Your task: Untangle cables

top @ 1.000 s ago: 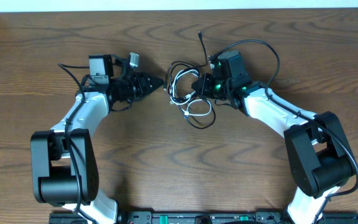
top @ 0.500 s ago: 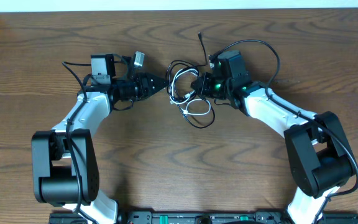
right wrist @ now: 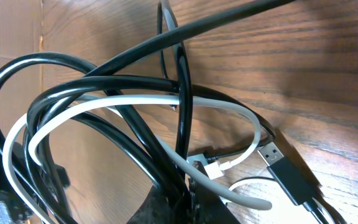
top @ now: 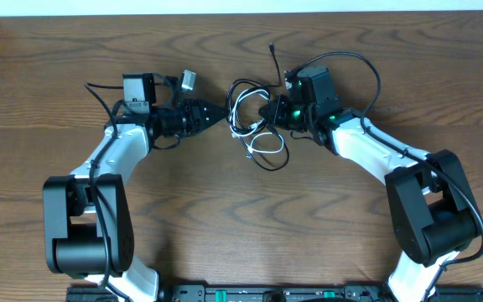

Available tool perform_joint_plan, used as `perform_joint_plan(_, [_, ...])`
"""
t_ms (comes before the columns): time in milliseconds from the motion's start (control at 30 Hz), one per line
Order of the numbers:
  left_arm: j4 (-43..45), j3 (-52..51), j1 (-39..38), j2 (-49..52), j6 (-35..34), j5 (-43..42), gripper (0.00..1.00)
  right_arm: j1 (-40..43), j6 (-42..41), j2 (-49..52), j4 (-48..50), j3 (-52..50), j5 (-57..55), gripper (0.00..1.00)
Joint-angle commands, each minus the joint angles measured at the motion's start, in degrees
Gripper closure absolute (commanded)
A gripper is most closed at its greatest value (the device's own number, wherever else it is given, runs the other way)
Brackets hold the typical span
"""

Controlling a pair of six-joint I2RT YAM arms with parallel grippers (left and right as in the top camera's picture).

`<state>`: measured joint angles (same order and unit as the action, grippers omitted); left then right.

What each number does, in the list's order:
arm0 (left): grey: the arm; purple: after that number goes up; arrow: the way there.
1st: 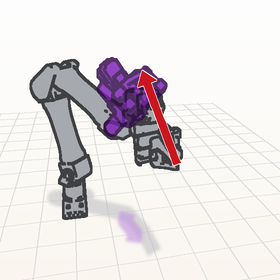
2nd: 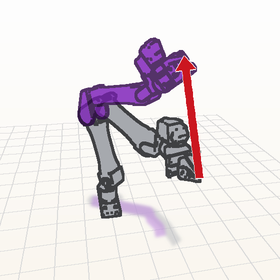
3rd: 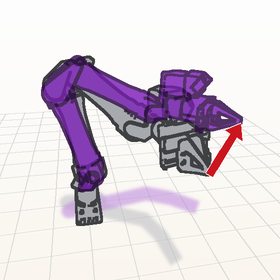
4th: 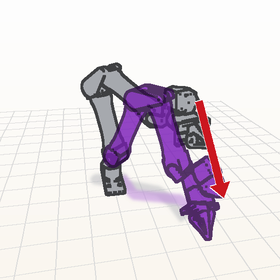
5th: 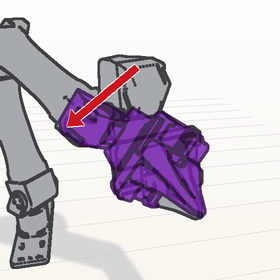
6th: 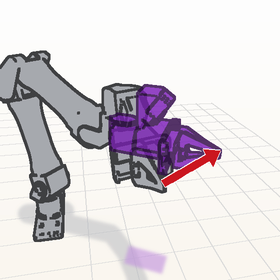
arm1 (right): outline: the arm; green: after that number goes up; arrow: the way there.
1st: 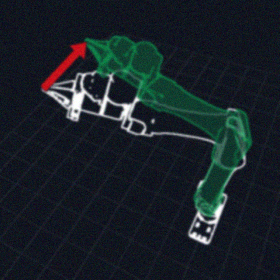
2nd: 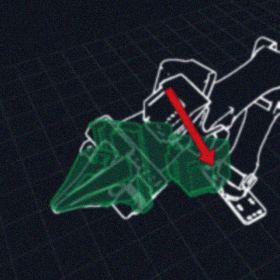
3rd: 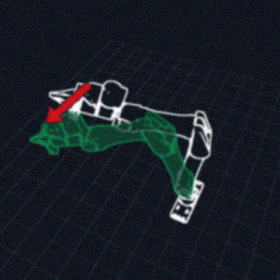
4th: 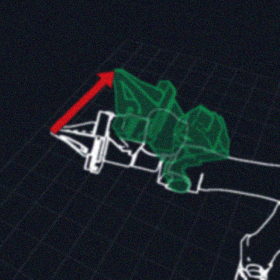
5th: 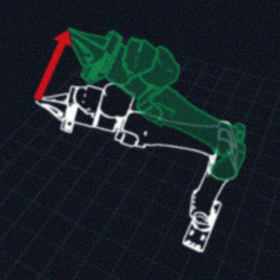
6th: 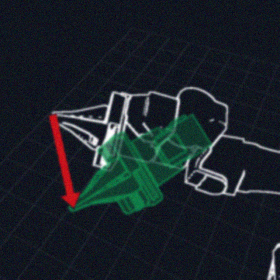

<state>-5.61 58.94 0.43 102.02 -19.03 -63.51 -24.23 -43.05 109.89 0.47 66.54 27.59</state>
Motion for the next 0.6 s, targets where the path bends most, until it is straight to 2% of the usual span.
perform_joint_plan(0, [-0.1,0.1,-0.9,0.9,1.4,1.0,0.68,0.2,-0.8,0.2,0.7,0.1,1.7,0.99])
perform_joint_plan(367, [-0.2,0.1,-2.7,0.9,1.4,4.2,0.78,0.2,-1.1,0.2,2.4,0.1,3.9,0.99])
perform_joint_plan(433, [-0.2,0.1,-3.1,0.9,1.4,4.9,0.81,0.2,-1.1,0.2,2.6,0.1,4.1,0.99])
perform_joint_plan(533, [-0.1,0.1,-3.1,0.9,1.4,4.9,0.92,0.3,-1.1,0.2,2.6,0.1,4.1,0.99])
perform_joint_plan(567, [-0.1,0.1,-3.1,0.9,1.4,4.9,0.92,0.2,-1.0,0.2,2.6,0.1,4.1,0.99])
